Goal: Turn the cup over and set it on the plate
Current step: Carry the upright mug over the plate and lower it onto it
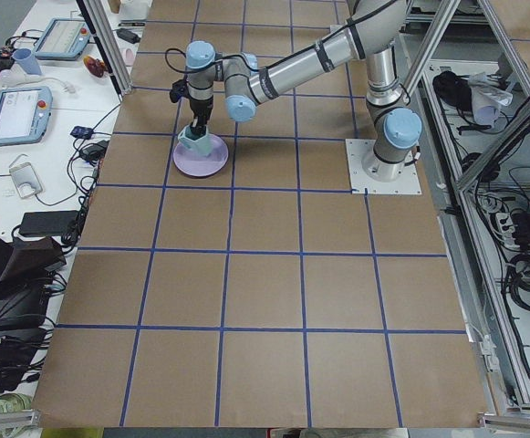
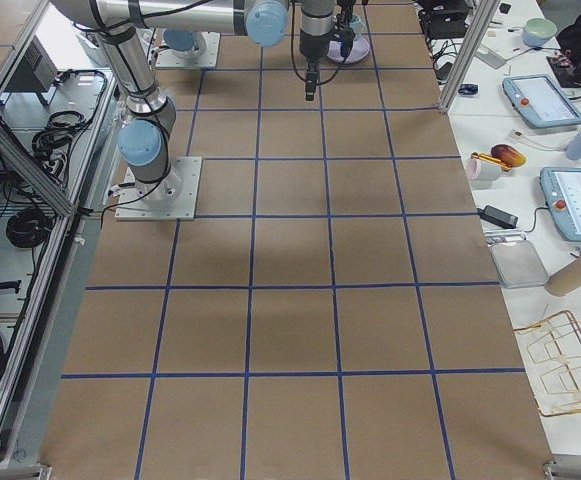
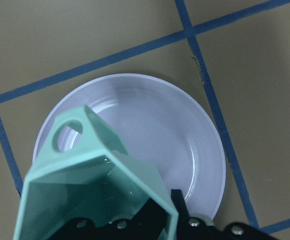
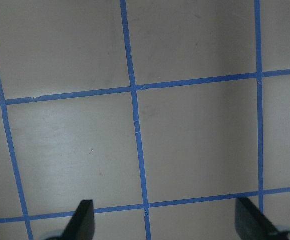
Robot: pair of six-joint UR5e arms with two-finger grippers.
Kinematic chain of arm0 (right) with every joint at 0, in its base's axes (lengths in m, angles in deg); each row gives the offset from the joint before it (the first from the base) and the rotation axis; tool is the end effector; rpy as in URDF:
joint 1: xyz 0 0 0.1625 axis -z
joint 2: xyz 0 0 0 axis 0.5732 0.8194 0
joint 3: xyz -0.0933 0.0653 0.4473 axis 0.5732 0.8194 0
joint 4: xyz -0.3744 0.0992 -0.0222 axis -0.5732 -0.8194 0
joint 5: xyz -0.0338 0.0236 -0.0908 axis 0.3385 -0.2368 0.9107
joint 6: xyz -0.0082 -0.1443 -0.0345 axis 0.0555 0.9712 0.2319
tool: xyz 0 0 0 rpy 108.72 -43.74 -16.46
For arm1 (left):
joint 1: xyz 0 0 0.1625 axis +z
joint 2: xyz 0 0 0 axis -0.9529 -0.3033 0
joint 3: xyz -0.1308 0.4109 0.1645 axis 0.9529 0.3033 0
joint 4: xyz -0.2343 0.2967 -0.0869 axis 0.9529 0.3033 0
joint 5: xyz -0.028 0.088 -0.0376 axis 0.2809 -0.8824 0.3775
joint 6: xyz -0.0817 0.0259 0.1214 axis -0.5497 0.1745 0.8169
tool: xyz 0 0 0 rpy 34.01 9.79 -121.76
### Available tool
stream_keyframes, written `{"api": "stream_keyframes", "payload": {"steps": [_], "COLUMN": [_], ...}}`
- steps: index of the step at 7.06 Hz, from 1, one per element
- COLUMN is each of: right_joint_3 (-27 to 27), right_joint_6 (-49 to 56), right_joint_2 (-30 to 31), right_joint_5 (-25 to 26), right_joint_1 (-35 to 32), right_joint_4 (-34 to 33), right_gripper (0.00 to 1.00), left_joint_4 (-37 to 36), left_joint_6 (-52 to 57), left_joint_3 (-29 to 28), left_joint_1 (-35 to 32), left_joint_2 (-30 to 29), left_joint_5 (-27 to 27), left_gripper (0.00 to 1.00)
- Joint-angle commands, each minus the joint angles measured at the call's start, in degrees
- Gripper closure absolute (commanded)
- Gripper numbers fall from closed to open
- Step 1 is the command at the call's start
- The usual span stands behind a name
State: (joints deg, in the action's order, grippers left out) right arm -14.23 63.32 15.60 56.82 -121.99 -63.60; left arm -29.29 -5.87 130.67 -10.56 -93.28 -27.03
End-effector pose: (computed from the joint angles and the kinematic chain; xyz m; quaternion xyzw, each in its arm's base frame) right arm 0.1071 -0.4578 0.4608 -0.0483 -0.9988 -0.0056 0.0084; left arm -0.0582 -0.6342 0.2663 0.1653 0.9840 -0.0655 0.0099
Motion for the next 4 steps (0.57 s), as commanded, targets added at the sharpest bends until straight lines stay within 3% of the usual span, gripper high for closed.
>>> {"api": "stream_keyframes", "payload": {"steps": [1, 3, 4], "right_joint_3": [0.0, 0.0, 0.0], "right_joint_6": [0.0, 0.0, 0.0], "right_joint_2": [0.0, 0.0, 0.0], "right_joint_5": [0.0, 0.0, 0.0], "right_joint_1": [0.0, 0.0, 0.0], "right_joint_4": [0.0, 0.0, 0.0], "right_gripper": [0.0, 0.0, 0.0], "left_joint_4": [-1.0, -1.0, -0.9], "left_joint_6": [0.2, 0.4, 0.1], "left_joint_3": [0.8, 0.8, 0.9], "left_joint_1": [0.0, 0.0, 0.0], "left_joint_2": [-0.7, -1.6, -1.6], "left_joint_5": [0.0, -0.4, -0.3], "left_gripper": [1.0, 1.0, 0.86]}}
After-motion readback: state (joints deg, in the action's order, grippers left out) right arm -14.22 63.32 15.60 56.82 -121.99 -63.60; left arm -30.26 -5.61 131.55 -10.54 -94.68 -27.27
